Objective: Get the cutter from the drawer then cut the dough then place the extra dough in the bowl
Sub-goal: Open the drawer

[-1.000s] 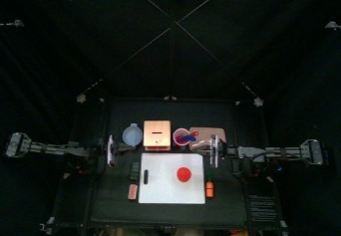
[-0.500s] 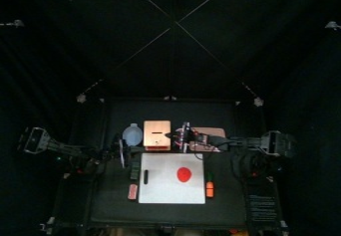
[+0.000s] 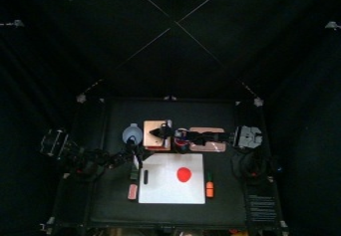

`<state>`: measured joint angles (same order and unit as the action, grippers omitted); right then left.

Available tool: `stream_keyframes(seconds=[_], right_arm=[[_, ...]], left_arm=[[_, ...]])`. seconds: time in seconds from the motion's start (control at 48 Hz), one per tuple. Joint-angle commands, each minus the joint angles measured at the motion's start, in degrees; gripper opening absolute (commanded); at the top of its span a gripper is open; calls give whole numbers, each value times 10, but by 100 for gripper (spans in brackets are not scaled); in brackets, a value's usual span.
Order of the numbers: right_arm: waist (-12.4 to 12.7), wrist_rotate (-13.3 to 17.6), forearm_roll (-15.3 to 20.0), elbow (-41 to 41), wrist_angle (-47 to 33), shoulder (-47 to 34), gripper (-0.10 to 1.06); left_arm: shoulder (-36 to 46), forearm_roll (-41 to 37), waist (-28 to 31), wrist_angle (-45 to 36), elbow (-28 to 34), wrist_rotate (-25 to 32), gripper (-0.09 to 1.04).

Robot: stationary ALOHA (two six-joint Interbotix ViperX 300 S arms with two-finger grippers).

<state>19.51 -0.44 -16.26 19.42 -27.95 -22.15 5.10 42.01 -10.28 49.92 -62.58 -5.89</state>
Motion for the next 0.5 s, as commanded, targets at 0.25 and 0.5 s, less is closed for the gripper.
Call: stream_keyframes(seconds=[0.25,0.5], right_arm=[[-1,-2,0,-8,18,6,0],[-9,-2,-10,-13,24,6,0]], left_arm=[[-18,87,-11,2,37,-25,28],[-24,149,-44,1,63,-92,62]])
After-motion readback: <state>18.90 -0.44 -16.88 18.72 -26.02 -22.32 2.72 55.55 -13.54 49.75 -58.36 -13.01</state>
